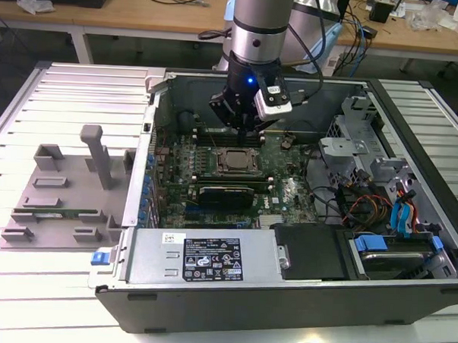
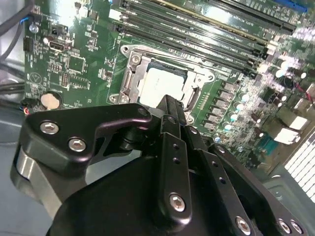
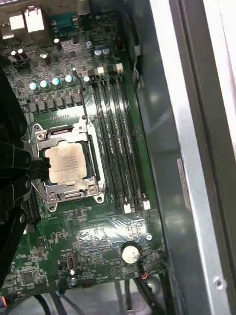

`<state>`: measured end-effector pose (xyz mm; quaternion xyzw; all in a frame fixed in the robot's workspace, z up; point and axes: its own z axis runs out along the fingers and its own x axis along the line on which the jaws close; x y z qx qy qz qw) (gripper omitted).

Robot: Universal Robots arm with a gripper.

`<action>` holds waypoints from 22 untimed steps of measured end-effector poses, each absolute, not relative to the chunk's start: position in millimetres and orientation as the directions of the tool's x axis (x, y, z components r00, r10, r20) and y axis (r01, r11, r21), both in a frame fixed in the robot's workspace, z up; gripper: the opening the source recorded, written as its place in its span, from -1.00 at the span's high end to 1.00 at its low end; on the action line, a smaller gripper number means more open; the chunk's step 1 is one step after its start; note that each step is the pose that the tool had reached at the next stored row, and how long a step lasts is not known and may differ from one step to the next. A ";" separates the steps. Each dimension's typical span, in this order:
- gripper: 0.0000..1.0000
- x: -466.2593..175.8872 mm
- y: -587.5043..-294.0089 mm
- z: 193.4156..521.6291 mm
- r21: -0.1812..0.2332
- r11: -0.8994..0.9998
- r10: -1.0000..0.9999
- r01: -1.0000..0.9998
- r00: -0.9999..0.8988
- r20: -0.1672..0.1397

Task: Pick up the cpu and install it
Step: 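Install the first cpu locking lever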

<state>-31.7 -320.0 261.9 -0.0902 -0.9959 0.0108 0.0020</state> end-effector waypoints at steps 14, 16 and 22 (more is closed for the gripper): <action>0.79 -31.7 -320.0 261.9 -0.022 0.999 0.034 0.034 -0.999 0.002; 0.79 -31.7 -320.0 261.9 -0.022 1.000 0.021 0.021 -1.000 0.002; 0.79 -31.7 -319.9 261.9 -0.022 1.000 -0.011 -0.011 -1.000 0.002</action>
